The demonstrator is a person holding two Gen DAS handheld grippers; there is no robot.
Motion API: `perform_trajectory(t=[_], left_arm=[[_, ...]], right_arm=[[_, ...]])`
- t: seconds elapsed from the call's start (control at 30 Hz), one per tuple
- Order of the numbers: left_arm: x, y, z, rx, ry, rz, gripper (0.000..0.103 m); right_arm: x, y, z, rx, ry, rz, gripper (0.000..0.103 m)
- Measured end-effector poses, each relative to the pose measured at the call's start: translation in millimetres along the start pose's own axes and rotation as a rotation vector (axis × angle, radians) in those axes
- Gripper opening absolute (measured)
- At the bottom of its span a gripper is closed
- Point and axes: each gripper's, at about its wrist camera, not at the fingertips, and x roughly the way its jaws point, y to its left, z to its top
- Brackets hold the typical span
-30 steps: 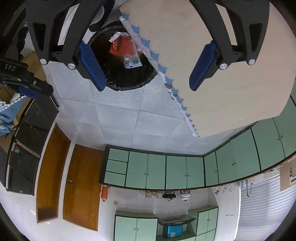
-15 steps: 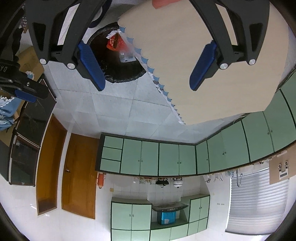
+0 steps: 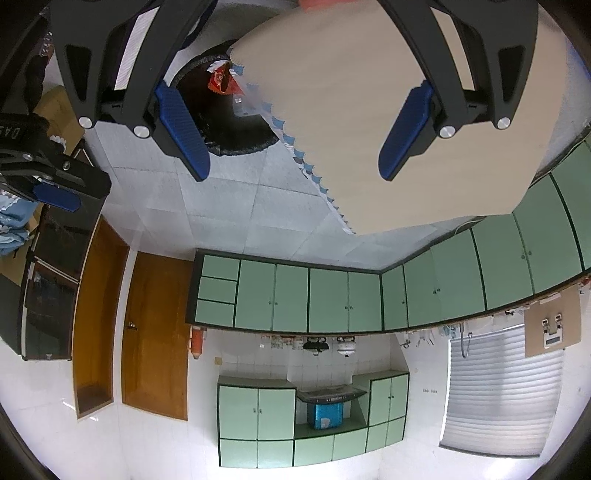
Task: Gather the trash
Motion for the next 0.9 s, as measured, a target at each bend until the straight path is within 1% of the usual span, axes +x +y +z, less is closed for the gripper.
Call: perform_trajectory(t=[0.47, 0.9], left_arm=[[-14, 11, 1, -0.014, -0.047, 0.019, 0.09], [-14, 9, -1, -0.011, -0.055, 0.02, 0.09]], right_arm=[[-2, 12, 2, -0.02, -0.013, 0.019, 0.097], [2, 14, 2, -0.024, -0.011, 0.021, 0.097]])
